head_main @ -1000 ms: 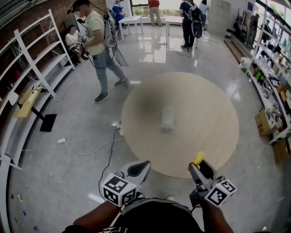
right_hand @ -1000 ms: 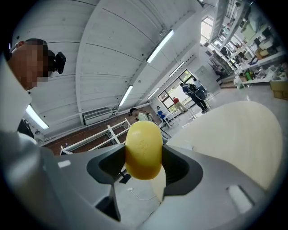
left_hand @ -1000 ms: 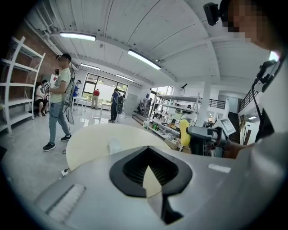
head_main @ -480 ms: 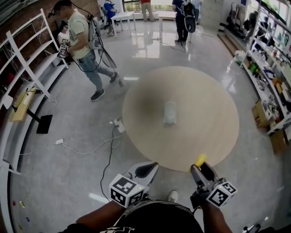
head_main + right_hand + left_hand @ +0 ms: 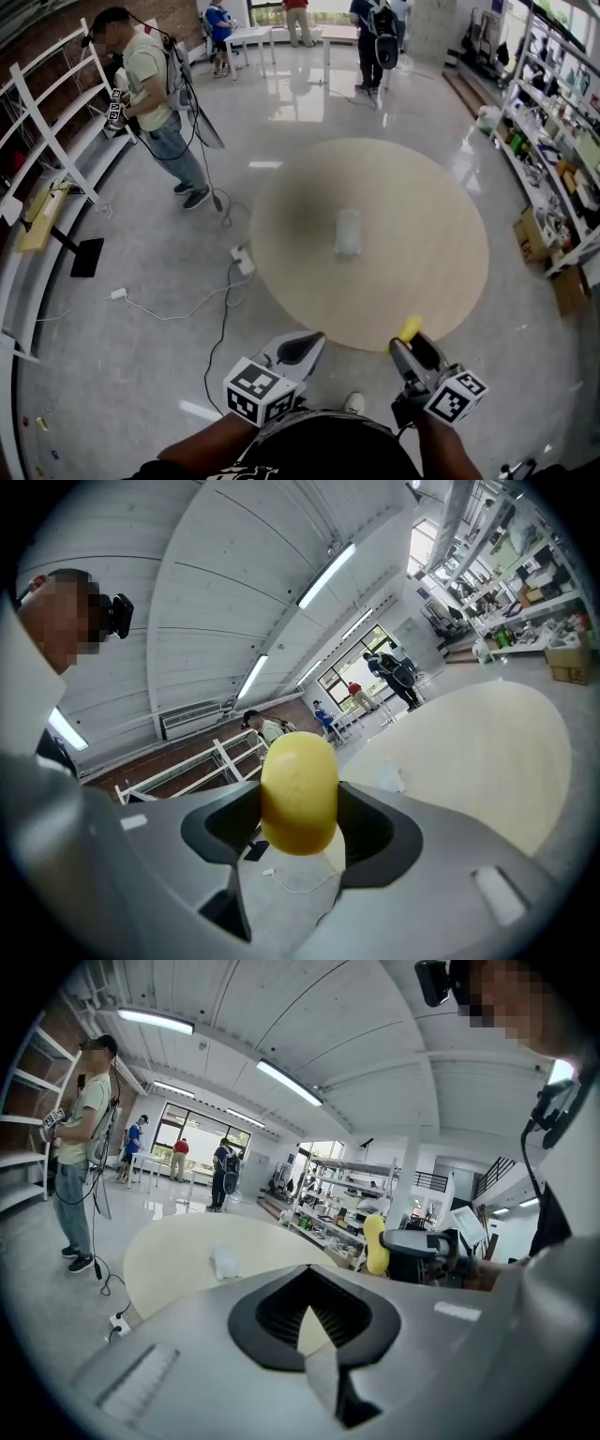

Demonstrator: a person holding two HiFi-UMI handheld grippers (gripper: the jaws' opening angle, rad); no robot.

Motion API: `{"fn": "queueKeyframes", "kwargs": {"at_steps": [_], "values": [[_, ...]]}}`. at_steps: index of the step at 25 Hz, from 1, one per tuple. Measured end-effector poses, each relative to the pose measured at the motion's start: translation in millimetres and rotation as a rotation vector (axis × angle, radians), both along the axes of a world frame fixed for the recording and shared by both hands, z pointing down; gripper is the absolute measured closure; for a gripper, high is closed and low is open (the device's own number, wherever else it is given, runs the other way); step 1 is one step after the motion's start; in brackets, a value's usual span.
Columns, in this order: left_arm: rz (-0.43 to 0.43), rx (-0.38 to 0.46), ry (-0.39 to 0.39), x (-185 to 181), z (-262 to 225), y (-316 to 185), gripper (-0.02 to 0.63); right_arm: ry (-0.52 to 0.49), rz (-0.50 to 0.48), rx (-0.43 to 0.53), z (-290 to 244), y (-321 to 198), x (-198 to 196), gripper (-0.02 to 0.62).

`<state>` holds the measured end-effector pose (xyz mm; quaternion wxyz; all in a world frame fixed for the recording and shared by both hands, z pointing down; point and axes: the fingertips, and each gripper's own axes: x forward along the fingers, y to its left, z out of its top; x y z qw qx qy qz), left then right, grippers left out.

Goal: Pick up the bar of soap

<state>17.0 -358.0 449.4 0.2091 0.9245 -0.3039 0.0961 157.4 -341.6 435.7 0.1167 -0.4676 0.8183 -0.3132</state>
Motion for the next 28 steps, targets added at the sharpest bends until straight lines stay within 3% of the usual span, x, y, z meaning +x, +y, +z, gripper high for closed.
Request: {"fn": "queueKeyframes", "kwargs": {"at_steps": [5, 28], "values": [[-0.014, 0.003, -0.008, -5, 4, 1, 0.599, 0.052, -0.034, 0.02, 1, -4, -6, 0.333], [-0.042, 0.017, 0.0, -23, 0, -14, 0.599, 0.067, -0.03, 0.001, 6, -21, -13, 0.333]]}}
